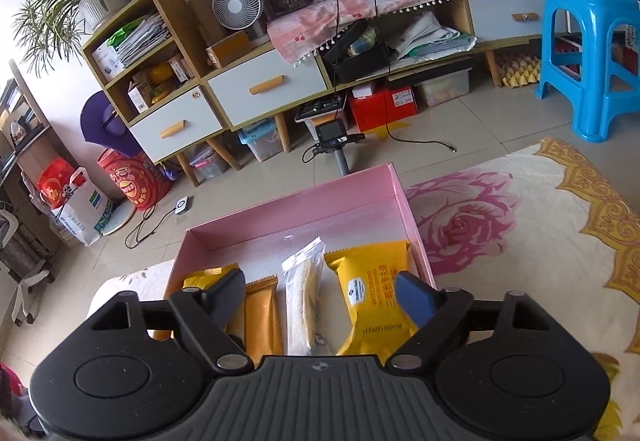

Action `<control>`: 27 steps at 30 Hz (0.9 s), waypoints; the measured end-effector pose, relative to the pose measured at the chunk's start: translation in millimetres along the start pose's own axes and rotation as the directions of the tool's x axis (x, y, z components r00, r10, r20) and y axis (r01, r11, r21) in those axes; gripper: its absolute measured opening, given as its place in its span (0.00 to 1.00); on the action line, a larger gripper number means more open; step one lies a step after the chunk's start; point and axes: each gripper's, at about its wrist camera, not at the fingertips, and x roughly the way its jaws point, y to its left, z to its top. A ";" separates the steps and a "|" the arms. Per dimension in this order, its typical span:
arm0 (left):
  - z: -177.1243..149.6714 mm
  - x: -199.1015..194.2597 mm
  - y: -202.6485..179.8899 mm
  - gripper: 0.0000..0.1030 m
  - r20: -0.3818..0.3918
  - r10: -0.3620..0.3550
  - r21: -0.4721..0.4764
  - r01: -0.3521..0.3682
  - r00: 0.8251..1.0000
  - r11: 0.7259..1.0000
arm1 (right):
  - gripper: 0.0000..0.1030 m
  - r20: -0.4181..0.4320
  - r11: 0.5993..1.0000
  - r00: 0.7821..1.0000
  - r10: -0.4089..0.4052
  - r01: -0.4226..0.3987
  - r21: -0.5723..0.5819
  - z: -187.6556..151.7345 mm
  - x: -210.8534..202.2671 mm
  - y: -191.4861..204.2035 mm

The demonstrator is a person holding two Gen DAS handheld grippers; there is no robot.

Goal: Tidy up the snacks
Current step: 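Open both tools to release the snacks beside the yellow packs, then move both open tools back over the remaining snacks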

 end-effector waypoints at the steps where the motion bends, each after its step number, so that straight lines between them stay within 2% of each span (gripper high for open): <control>1: -1.3 -4.0 0.9 0.88 0.004 0.008 0.001 -0.008 1.000 1.000 | 0.77 0.000 1.000 1.000 -0.003 0.003 0.001 -1.0 -3.0 0.4; 13: -16.8 -46.2 11.2 0.93 0.007 0.060 0.018 -0.060 0.998 0.998 | 0.84 -0.010 0.999 1.000 -0.030 0.029 -0.046 -14.9 -35.1 7.8; 23: -39.3 -84.3 17.9 0.93 -0.051 0.148 0.041 -0.146 0.988 0.988 | 0.87 -0.021 0.992 0.997 -0.069 0.066 -0.111 -33.8 -66.0 17.2; 27: -46.2 -98.1 23.5 0.94 -0.071 0.163 0.043 -0.160 0.984 0.986 | 0.89 -0.008 0.985 0.997 -0.077 0.075 -0.156 -42.7 -79.2 23.4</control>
